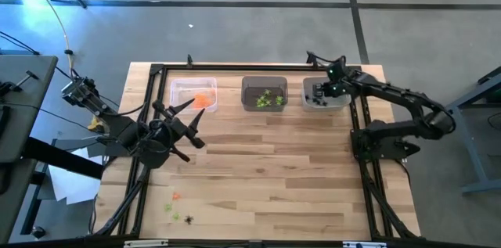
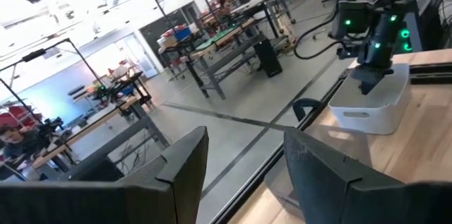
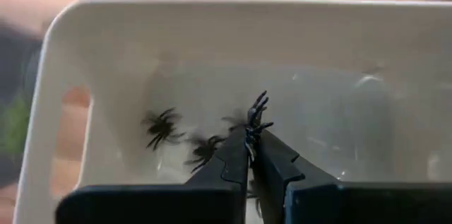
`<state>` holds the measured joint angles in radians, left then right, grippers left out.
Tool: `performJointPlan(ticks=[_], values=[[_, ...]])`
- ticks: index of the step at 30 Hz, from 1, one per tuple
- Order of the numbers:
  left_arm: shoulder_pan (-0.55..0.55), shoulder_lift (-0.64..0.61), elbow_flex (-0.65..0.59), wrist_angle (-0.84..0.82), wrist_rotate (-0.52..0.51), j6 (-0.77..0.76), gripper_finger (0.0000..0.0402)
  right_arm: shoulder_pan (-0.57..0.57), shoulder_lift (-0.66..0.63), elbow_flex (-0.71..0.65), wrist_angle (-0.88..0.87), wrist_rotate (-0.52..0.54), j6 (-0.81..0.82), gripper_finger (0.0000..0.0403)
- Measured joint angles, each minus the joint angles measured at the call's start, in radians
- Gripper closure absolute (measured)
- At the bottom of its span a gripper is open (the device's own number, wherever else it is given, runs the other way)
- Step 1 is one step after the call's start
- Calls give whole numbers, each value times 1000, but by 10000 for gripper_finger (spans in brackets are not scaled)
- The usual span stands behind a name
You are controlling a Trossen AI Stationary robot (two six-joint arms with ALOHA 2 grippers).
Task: Sort Halloween decoration
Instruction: Put the black spider toy into the white bin
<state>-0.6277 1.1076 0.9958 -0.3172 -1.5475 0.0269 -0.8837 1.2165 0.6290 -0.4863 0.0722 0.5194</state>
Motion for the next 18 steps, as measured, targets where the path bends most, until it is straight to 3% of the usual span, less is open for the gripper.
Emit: performJointPlan(ticks=[6,13,18], values=[[0,0,0,-1,0,-26,227,1,20,43,-1,-99,-118,334],[0,0,0,-1,0,-64,227,0,20,88,-11,-103,-210,252],[0,0,0,-16,0,-70,227,0,20,110,-42,-104,-175,223]])
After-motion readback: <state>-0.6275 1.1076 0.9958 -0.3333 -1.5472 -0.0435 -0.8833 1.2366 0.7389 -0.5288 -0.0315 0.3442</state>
